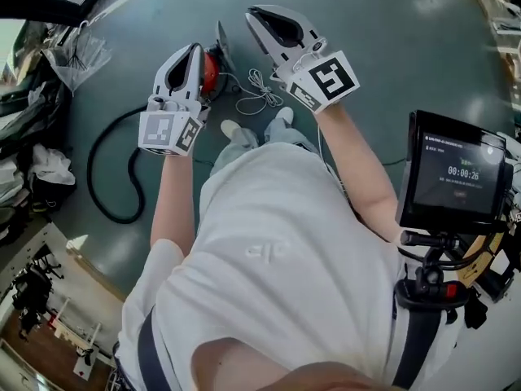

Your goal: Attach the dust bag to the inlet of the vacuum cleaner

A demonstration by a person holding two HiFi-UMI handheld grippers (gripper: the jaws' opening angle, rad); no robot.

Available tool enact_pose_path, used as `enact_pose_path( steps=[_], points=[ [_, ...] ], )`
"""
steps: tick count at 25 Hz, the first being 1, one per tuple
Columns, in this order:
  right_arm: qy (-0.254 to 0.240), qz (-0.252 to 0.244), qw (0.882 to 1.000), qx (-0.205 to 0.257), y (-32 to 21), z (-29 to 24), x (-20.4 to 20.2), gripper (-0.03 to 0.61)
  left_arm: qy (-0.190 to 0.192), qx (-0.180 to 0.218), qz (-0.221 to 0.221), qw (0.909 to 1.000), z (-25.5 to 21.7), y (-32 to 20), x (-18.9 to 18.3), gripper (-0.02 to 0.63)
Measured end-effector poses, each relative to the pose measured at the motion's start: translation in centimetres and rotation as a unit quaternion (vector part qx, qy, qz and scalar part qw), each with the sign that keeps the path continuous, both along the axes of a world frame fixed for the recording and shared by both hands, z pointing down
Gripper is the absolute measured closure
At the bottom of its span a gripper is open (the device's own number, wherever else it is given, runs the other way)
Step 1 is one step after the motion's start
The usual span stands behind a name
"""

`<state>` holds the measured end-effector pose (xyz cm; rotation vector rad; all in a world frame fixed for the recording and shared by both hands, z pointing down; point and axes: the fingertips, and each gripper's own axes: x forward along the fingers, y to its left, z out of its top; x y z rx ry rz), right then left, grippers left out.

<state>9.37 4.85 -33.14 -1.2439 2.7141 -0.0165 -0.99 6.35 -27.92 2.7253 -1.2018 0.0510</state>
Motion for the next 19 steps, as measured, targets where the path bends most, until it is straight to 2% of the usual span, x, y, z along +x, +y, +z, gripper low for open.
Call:
enact_pose_path(
  steps=[5, 9, 11, 14, 19],
  points=[
    [0.021, 0.012, 0.999, 0.025, 3.8, 0.5, 1.3, 0.558, 0.024, 0.006, 0.013, 0.9996, -0.4, 3.7, 2.1, 0.607],
    [0.034, 0.018, 0.999, 0.013, 3.6, -1.2, -2.7, 0.558, 0.034, -0.005, 0.02, 0.9992, -2.7, 3.6, -1.0, 0.608],
    [0.039, 0.014, 0.999, 0.007, 2.8, -3.2, -3.6, 0.558, 0.037, -0.008, 0.021, 0.9991, -4.9, 2.8, -1.1, 0.607],
    [0.037, 0.003, 0.999, 0.001, 2.4, -3.9, -1.9, 0.557, 0.039, -0.008, 0.017, 0.9991, -6.2, 2.4, 1.6, 0.607],
    [0.033, -0.003, 0.999, 0.002, 1.6, 2.1, 1.9, 0.557, 0.047, -0.008, 0.026, 0.9985, -0.5, 1.9, 6.7, 0.607]
  ],
)
